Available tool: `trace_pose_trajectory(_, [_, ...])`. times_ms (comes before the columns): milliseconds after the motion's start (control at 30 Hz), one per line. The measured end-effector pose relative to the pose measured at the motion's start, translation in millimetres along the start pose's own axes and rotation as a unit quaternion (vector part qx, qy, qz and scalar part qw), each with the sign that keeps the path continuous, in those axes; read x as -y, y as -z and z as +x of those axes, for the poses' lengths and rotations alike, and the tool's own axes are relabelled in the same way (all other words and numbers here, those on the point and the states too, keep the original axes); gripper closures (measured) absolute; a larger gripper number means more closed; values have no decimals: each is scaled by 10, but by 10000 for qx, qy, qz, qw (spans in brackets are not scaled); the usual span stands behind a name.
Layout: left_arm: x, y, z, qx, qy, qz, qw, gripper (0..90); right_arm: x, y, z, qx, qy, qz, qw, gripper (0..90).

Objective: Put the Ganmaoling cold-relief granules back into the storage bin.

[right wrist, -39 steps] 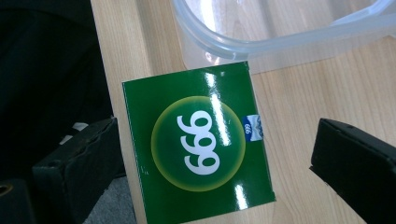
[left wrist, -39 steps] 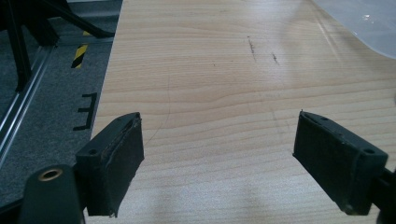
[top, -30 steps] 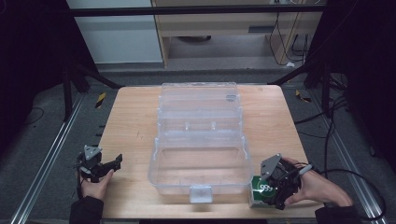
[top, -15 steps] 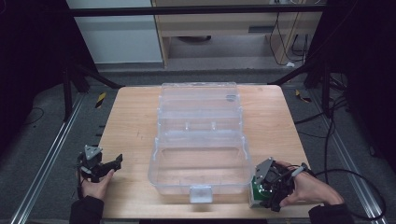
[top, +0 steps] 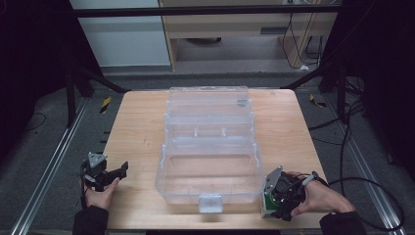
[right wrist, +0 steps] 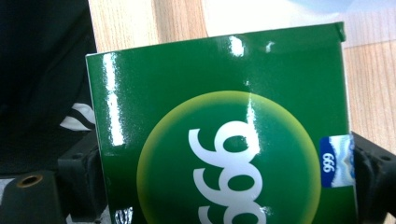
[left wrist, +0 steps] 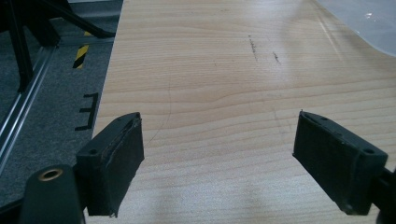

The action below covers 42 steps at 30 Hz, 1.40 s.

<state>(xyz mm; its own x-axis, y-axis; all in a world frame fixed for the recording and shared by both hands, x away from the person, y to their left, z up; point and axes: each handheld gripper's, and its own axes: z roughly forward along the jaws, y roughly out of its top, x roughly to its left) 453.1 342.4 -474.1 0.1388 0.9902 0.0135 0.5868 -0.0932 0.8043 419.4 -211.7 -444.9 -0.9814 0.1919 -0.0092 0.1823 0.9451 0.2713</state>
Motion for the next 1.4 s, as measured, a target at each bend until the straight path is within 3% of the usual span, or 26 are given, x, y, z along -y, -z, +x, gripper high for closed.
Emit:
trace_pose_trajectory(400, [-1,-4,-6,-4,-5,11,10000,153,62,71,16,-7,-16,29,10000,150])
trace_pose_trajectory(500, [-1,-6,-9,-1,-14,16,10000,153,98,136,35,24,-78,-102,9999,151])
trace_pose_trajectory(933, [-1,-13,-18,10,-63,59,10000,154,224,571,98,244,-253,-375,9987,152])
trace_pose_trajectory(1400, [-3,-9,-19,11,-69,45,10000,159,86,1033,95,485,-128,-669,9965,154])
